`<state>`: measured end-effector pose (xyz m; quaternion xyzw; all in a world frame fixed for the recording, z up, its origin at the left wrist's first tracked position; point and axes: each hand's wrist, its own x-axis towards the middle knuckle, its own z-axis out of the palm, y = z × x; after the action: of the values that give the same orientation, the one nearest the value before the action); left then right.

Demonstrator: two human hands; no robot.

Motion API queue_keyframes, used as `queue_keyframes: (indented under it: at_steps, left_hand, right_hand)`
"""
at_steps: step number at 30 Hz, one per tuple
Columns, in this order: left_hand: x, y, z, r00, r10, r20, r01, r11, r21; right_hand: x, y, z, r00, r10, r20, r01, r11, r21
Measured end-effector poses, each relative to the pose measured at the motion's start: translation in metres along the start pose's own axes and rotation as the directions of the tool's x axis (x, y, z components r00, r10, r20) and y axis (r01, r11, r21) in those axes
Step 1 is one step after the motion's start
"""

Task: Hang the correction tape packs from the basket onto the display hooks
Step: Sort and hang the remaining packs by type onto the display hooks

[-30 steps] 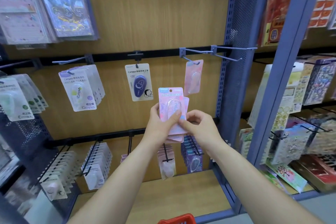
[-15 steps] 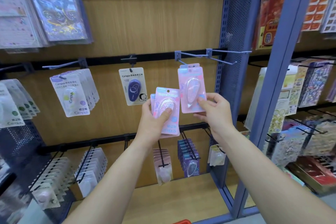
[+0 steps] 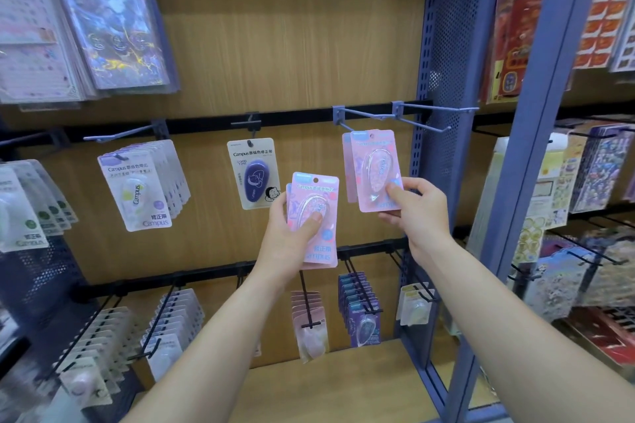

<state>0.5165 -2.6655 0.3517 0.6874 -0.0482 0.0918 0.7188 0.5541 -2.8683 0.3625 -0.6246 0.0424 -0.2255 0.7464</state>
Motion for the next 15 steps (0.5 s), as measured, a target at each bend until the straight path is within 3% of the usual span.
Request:
queue_keyframes:
  at_steps: [15]
  left_hand:
    - [0.003,0.003,-0.002,0.999,0.037,-0.002,-0.037,0.999,0.032]
  right_hand:
    - [-0.003,0.001,0.007,1.0,0.004,-0.011,-0.004,1.0,-0.029]
